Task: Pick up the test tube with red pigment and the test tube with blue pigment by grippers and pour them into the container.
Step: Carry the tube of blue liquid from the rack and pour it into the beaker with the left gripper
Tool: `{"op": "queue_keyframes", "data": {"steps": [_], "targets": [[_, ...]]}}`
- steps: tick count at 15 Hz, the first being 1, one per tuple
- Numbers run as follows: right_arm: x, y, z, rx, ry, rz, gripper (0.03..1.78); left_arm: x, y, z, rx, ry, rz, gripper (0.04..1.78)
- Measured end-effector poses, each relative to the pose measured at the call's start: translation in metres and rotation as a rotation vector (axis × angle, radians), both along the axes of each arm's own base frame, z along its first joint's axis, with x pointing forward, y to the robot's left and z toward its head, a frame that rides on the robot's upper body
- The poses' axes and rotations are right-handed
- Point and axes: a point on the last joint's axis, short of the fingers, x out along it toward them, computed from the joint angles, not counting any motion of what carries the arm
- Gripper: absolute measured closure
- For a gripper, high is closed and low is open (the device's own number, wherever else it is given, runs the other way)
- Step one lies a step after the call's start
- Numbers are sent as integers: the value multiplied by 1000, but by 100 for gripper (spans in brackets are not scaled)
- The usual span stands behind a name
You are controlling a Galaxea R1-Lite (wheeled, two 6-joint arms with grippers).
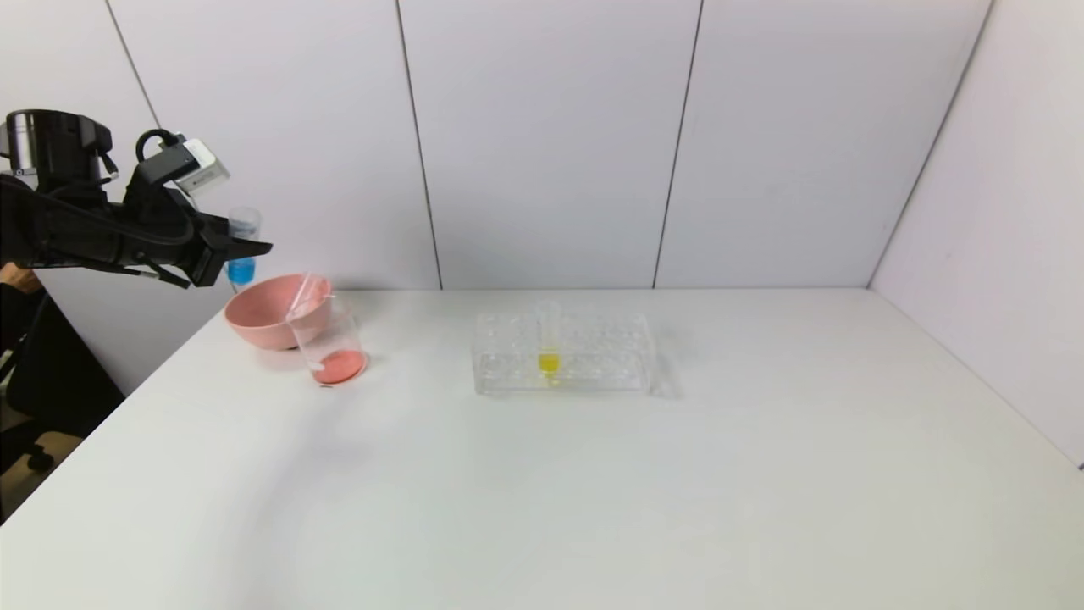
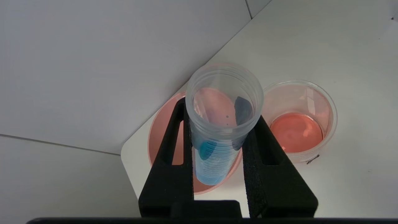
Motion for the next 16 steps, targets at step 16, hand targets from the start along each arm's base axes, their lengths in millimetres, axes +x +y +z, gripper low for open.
{"op": "queue_keyframes", "data": {"steps": [16], "targets": [[0,0,0,0,0,0,4,-2,-2,0,107,149,-77,136]]}}
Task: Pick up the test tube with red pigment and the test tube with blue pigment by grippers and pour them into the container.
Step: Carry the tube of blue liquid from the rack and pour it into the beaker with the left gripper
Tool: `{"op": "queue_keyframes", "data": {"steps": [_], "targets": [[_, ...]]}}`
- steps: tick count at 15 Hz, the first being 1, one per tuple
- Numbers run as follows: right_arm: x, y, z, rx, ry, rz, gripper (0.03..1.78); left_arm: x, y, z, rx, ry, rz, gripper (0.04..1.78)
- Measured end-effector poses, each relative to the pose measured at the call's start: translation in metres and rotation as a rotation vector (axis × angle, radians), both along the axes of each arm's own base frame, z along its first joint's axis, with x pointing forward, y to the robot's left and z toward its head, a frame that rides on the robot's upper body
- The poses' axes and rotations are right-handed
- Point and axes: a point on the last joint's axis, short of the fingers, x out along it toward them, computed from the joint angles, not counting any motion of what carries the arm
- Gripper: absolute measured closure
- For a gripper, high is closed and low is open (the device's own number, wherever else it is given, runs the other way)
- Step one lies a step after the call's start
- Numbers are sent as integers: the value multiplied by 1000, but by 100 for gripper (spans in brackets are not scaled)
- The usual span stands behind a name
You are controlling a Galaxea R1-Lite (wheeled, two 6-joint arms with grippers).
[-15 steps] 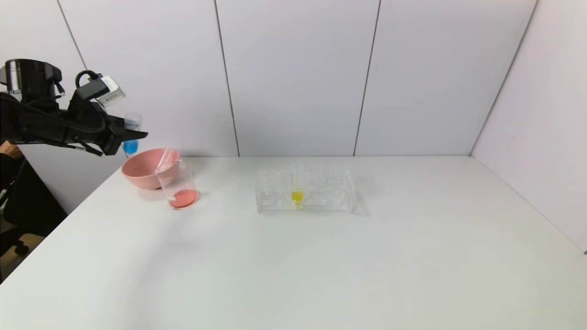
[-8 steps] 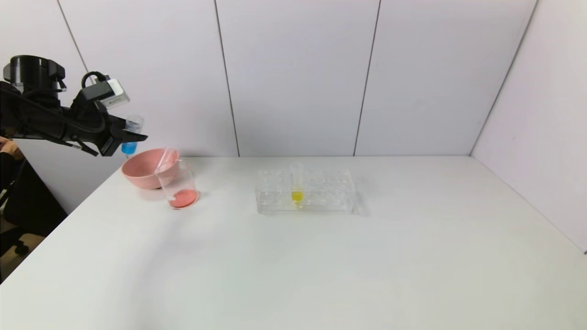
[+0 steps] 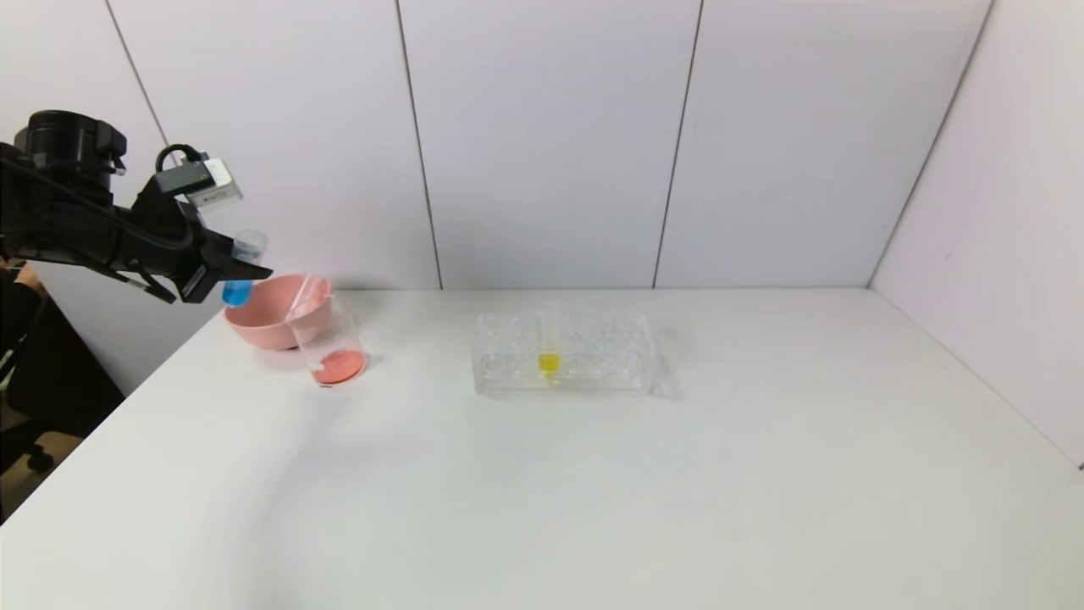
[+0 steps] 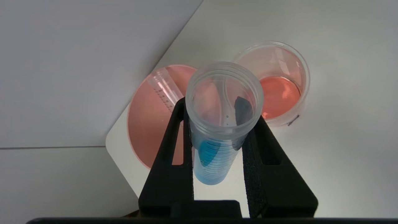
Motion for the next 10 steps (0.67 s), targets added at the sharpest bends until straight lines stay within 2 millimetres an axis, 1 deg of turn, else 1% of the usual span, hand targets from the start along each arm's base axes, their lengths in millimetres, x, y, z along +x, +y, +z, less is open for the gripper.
{"op": "queue_keyframes", "data": {"steps": [2,5,7,10], "targets": [[0,0,0,0,0,0,4,-3,-1,10,36,-4,-22,136],[0,0,0,0,0,0,4,-3,0,26,138,-33,-67,136],[0,0,0,0,0,0,4,-5,0,27,189,-2,-79,136],[0,0,0,0,0,0,4,-3,1,25,194,16,-74,136]]}}
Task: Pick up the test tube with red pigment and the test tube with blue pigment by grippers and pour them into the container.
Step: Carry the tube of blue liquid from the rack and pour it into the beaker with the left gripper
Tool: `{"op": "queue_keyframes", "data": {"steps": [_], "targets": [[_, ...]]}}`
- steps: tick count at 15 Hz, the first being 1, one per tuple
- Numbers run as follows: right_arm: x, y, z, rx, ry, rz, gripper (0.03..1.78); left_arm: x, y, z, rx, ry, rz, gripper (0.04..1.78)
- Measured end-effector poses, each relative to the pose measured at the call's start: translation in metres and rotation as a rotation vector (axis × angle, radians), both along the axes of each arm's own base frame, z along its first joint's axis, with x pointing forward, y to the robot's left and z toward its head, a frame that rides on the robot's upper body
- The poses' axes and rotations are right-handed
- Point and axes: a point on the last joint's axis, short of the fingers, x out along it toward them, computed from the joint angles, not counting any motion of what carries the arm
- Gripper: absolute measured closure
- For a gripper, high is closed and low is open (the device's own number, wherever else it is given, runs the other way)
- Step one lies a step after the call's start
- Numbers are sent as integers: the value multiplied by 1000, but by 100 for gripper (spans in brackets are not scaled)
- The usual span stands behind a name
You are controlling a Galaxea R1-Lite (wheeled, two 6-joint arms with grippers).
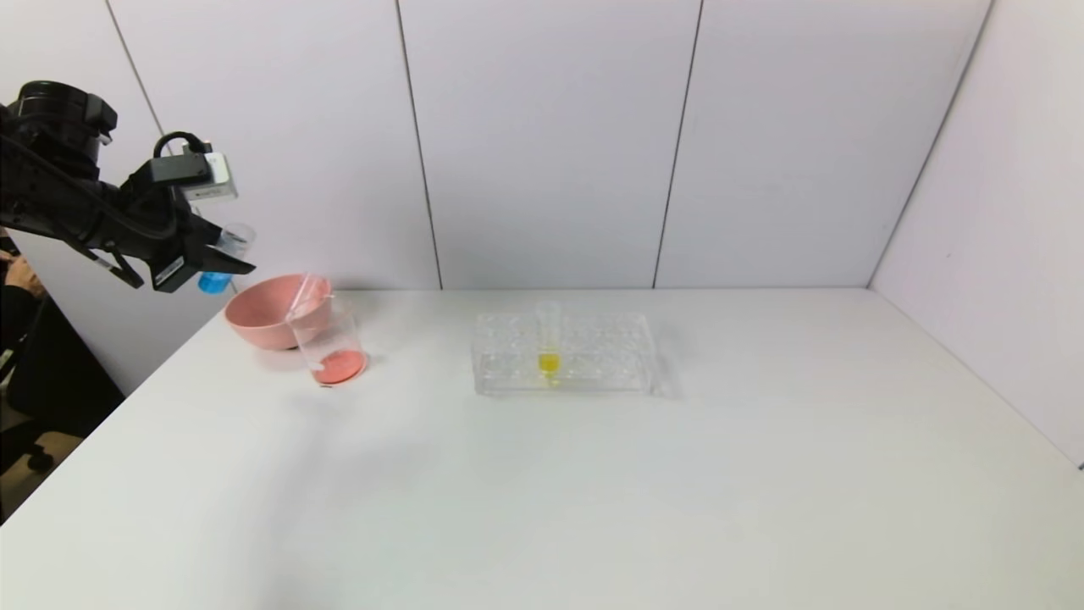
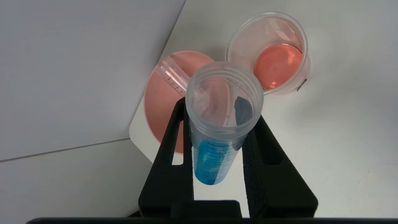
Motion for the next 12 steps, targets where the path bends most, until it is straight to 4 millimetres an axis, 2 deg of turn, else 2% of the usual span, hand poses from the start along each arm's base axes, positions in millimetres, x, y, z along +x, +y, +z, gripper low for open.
{"op": "queue_keyframes", "data": {"steps": [12], "targets": [[0,0,0,0,0,0,4,13,-2,-16,167,41,42,136]]}}
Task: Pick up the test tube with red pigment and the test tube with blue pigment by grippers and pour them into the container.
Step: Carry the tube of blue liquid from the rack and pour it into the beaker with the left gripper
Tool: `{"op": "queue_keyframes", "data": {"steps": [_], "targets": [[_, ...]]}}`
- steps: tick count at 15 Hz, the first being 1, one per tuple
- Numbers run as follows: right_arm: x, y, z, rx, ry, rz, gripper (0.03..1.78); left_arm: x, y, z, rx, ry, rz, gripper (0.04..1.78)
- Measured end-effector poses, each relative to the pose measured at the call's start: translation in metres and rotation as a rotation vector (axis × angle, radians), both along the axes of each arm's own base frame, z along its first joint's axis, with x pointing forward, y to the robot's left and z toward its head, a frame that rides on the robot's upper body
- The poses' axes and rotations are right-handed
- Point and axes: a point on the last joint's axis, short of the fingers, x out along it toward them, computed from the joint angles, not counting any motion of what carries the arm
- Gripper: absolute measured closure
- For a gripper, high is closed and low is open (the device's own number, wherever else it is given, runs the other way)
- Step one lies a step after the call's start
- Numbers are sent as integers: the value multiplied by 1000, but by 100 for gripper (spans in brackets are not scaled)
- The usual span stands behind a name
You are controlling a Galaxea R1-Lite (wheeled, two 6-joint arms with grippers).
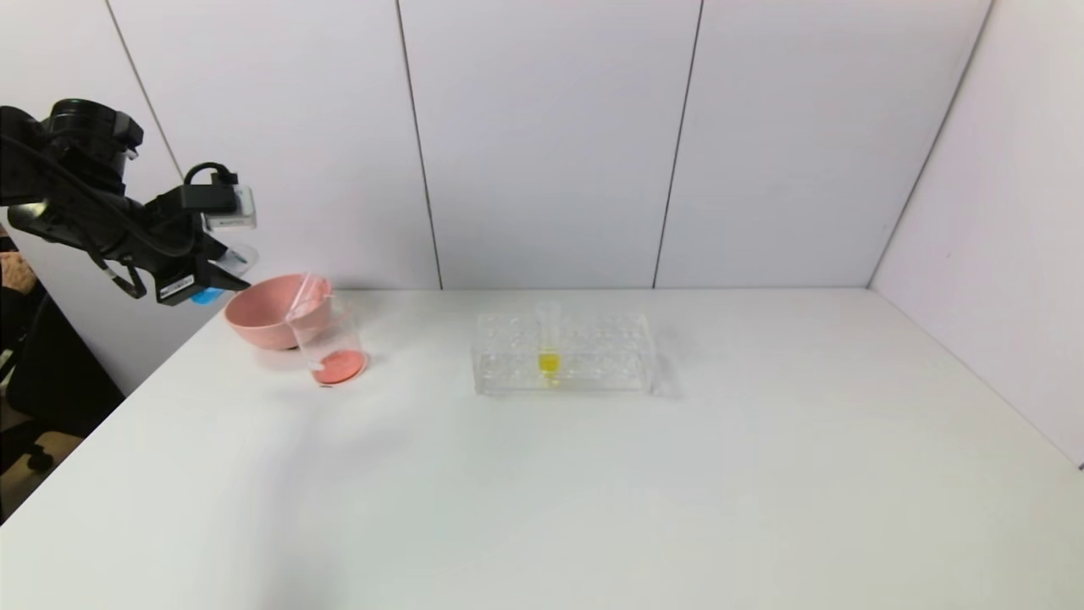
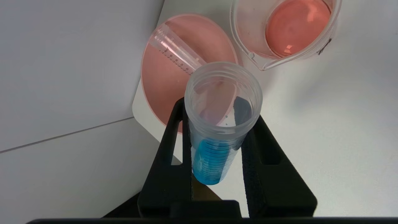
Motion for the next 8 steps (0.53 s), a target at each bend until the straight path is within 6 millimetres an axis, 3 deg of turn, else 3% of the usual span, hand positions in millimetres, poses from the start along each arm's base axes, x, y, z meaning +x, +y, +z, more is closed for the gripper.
{"op": "queue_keyframes", "data": {"steps": [8], "targets": [[0,0,0,0,0,0,4,11,-14,-10,96,17,-32,136]]}}
